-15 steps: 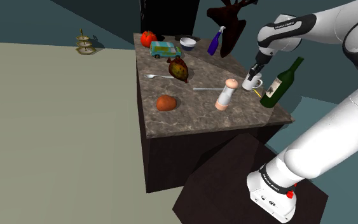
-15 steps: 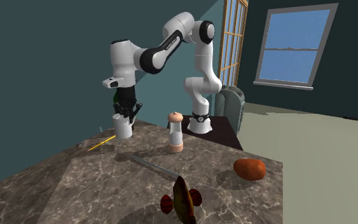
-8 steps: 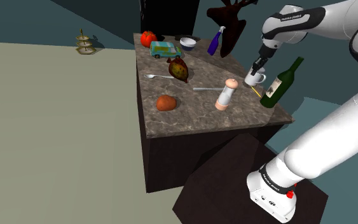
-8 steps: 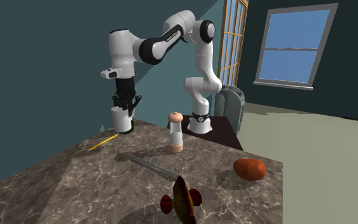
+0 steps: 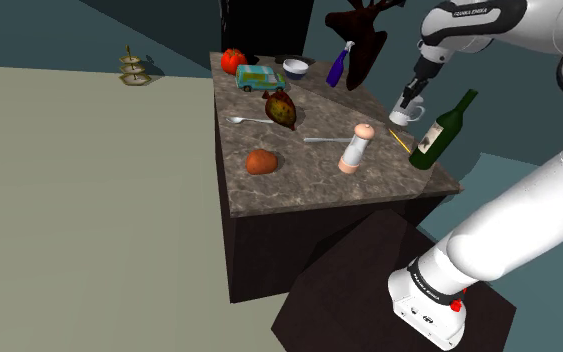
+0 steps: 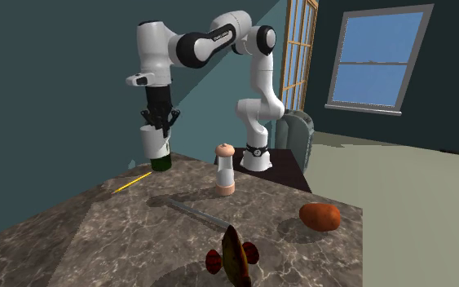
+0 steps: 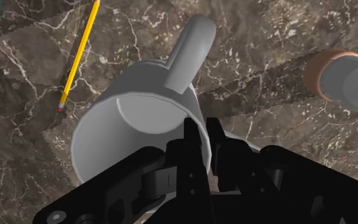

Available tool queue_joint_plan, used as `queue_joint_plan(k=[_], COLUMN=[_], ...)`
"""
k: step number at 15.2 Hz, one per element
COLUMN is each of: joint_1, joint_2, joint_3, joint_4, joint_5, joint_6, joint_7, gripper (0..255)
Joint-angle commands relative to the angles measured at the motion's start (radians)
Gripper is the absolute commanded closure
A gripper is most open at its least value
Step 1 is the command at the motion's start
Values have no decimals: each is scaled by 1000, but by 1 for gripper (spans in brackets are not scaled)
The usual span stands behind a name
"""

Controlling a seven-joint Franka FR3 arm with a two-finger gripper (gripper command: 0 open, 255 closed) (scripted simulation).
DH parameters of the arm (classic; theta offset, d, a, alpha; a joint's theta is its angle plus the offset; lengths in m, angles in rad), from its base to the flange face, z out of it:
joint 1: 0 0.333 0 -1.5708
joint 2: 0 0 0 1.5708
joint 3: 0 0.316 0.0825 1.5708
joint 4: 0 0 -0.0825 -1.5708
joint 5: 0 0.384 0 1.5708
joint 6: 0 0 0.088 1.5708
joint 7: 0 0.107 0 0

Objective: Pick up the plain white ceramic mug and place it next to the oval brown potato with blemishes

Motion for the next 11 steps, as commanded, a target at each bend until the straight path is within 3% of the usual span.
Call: queue_joint_plan(k=[1, 7, 11], joint_1=[1, 2, 43], joint_2=[-5, -12, -75], joint_3=[1, 4, 68], joint_4=[21, 83, 20], joint_5=[-3, -6, -36], joint_6=[-25, -94, -87], joint_7=[3, 6, 122], gripper=[255, 255, 255])
